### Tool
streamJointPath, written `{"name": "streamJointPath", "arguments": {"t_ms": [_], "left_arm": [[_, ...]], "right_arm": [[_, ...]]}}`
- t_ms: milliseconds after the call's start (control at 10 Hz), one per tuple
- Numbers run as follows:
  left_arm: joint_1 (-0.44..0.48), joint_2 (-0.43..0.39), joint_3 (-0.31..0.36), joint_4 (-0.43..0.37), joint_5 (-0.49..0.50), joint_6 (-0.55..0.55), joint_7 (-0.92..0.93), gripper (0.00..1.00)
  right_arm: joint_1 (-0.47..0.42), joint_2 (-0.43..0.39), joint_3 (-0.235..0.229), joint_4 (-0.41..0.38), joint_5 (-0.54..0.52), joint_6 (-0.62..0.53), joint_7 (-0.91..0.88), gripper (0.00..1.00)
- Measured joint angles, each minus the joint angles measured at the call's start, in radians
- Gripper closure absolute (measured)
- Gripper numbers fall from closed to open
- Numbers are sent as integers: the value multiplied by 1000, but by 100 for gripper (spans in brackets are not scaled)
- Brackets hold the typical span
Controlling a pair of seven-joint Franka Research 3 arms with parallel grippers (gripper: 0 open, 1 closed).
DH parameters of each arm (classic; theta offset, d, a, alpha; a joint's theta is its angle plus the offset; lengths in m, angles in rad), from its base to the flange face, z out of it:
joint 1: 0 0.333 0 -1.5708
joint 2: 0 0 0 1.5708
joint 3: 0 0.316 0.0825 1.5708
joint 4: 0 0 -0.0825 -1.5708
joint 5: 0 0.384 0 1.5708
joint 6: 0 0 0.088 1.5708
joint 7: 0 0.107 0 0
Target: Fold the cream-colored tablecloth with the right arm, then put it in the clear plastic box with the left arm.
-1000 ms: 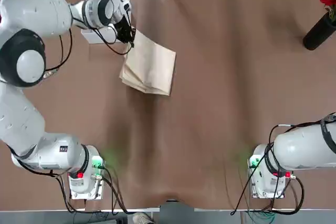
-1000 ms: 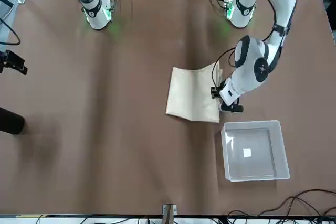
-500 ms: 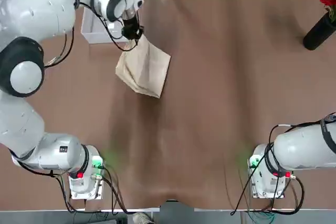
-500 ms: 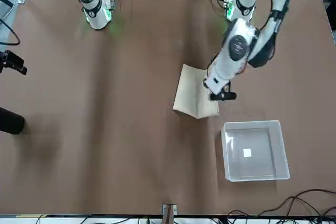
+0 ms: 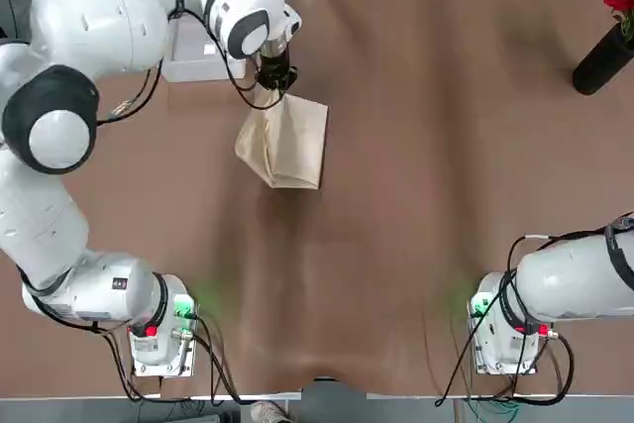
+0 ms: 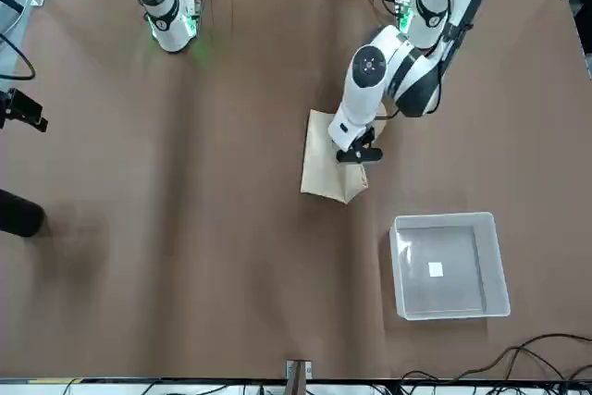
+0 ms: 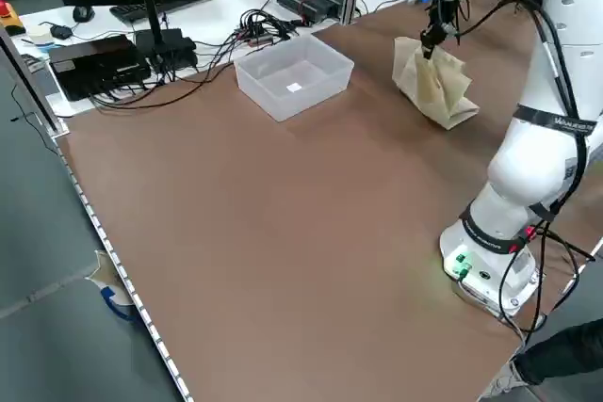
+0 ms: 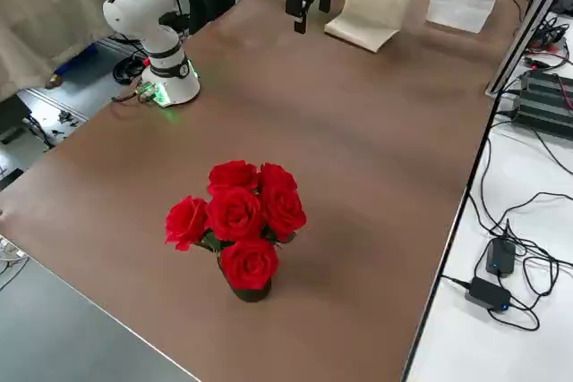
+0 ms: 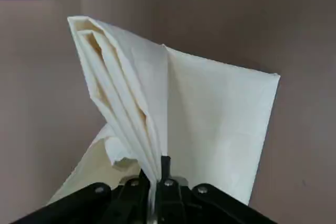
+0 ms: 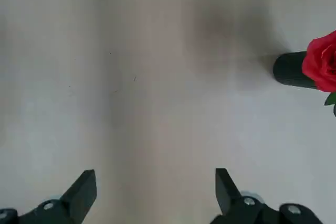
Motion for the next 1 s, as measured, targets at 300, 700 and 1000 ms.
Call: {"name": "streamJointPath", "arguments": {"t_ms": [300,700,1000], "left_arm": [[-68,118,-2,97,40,1,-51,93],[-175,265,-2,203,113,1,-146,93],[-187,351,-2,294,126,3,-149,93]], "right_arm": [[3,0,0,-1,1,0,0,0],[3,0,0,-2,1,0,0,0],[3,0,0,-3,2,0,0,0]]}}
